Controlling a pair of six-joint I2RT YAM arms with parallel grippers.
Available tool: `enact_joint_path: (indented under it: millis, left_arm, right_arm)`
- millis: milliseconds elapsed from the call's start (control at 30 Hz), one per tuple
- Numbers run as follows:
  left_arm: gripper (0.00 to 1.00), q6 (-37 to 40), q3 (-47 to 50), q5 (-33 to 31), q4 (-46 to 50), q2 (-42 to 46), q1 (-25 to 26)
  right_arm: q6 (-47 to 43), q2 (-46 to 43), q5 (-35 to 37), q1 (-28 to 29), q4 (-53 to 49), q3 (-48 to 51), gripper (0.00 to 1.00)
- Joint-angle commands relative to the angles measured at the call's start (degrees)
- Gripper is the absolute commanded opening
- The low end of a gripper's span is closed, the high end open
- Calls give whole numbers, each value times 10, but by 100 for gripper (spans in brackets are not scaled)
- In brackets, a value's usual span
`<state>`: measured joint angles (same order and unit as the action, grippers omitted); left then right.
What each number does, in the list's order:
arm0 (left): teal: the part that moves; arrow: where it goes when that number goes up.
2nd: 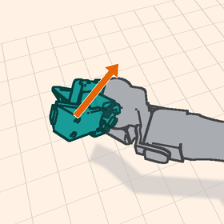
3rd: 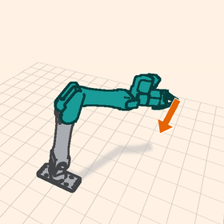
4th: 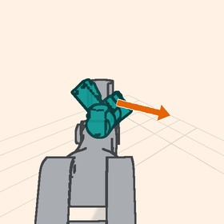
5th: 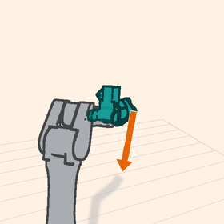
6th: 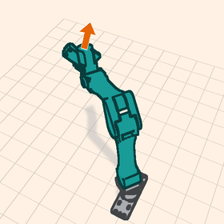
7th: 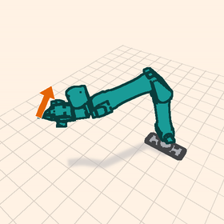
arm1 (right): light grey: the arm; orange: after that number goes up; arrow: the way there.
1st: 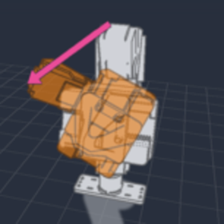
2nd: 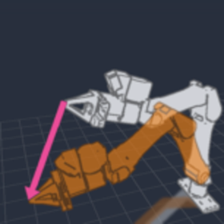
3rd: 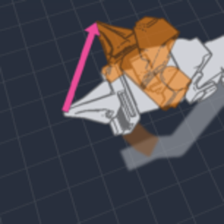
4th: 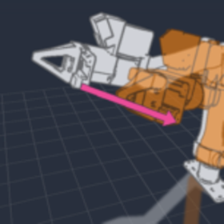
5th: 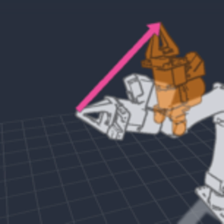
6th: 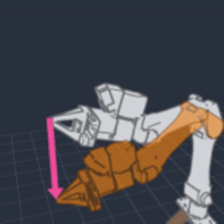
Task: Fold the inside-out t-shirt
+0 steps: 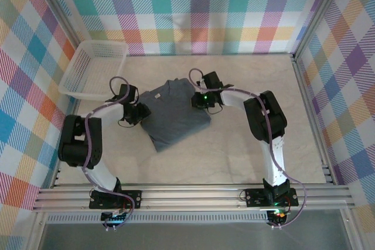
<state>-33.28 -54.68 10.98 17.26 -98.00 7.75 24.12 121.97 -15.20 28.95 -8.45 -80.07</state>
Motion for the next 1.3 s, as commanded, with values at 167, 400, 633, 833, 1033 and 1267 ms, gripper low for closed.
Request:
enact_joint_path:
  millis: [167, 400, 633, 833, 1033, 1267]
  left_arm:
    - [20, -3, 148, 54, -62, 93, 104]
    - [55, -45, 214, -57, 46, 308, 195]
    - [57, -19, 141, -204, 113, 278, 115]
    - [60, -24, 141, -75, 35, 210, 63]
    - [62, -49, 135, 24, -45, 129, 64]
    - [56, -66, 121, 68, -112, 103, 65]
  right_arm:
    - [131, -242, 74, 37, 89, 358, 6]
    - [133, -445, 170, 55, -81, 416, 56]
    - [89, -362, 171, -14, -47, 308, 70]
    - [38, -217, 141, -14, -40, 189, 71]
    - [22, -120, 83, -16, -49, 108, 70]
    - [30, -93, 11, -16, -39, 106, 64]
